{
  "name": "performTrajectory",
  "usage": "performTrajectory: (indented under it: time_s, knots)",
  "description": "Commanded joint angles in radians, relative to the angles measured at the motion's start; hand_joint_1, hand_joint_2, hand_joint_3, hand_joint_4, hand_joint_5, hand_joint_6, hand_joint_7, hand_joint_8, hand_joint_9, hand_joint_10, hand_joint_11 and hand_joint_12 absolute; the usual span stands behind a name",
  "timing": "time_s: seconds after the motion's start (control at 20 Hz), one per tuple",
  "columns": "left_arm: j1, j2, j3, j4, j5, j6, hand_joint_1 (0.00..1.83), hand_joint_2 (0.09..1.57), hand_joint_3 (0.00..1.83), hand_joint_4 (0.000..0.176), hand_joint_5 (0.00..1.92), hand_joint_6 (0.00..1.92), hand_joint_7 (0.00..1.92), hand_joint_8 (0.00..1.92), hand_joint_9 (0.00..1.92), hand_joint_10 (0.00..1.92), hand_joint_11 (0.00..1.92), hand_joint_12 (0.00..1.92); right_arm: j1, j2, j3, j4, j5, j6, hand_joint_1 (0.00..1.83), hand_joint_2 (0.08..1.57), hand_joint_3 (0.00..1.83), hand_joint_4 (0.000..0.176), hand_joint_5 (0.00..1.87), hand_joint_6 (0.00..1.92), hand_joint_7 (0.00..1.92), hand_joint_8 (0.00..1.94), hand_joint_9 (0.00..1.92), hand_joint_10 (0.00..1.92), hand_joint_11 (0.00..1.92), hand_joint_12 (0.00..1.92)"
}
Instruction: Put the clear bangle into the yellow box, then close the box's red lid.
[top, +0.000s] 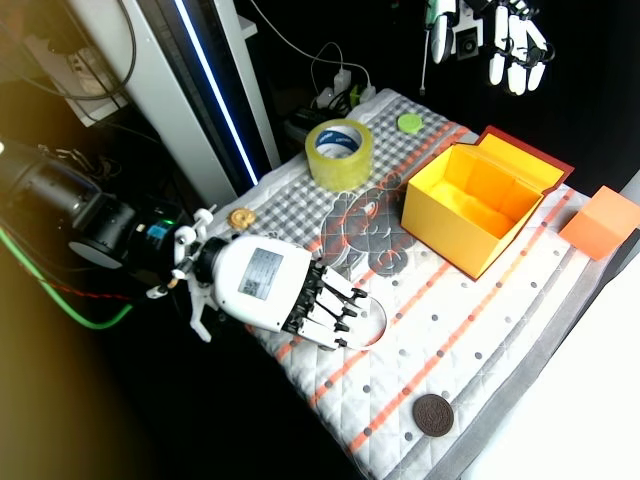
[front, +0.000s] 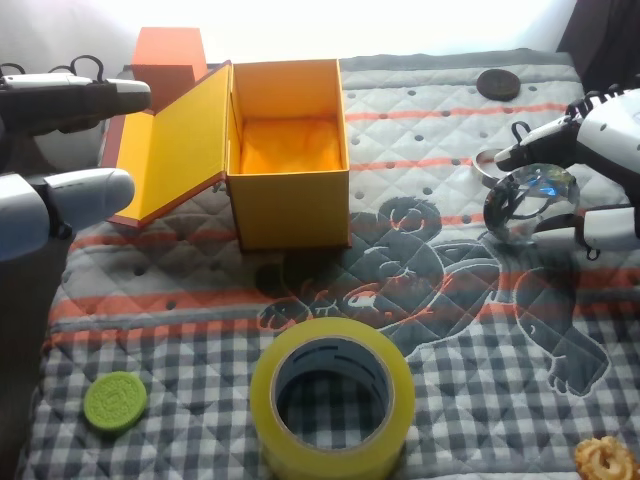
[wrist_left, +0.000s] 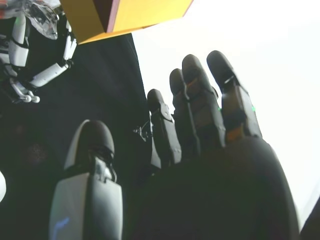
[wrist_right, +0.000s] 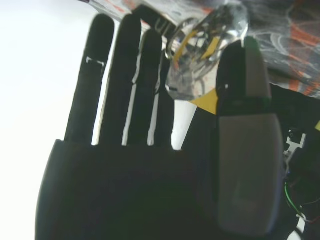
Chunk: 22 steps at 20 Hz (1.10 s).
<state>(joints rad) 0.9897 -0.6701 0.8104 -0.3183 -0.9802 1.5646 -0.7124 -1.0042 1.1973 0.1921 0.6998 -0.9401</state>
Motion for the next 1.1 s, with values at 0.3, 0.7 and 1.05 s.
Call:
performTrajectory:
  time_s: [0.3,0.7,1.05]
  knots:
    - [-0.01,-0.003,0.004,0.002,-0.125,-0.006,0.52,1.15,0.0,0.157,0.5,0.0,0.51,0.01,0.49,0.0,0.12,0.68,0.011,-0.036,0.03,0.009,0.032,0.003,0.95,1.0,0.0,0.0,0.83,0.0,1.03,0.01,1.03,0.02,0.32,1.46]
    - [-0.01,-0.007,0.005,-0.002,-0.126,-0.006,0.52,1.16,0.0,0.166,0.5,0.0,0.52,0.0,0.51,0.0,0.13,0.7,0.01,-0.052,0.051,0.009,-0.016,0.003,1.24,1.14,0.0,0.0,0.99,0.78,0.91,1.27,0.73,0.98,0.36,1.64]
    - [-0.003,-0.007,0.004,-0.003,-0.128,-0.006,0.44,1.19,0.0,0.176,0.47,0.0,0.5,0.0,0.51,0.0,0.12,0.68,0.012,-0.041,0.049,0.009,-0.007,0.003,1.24,1.17,0.0,0.0,0.89,0.85,0.89,1.4,0.81,1.43,0.68,1.81]
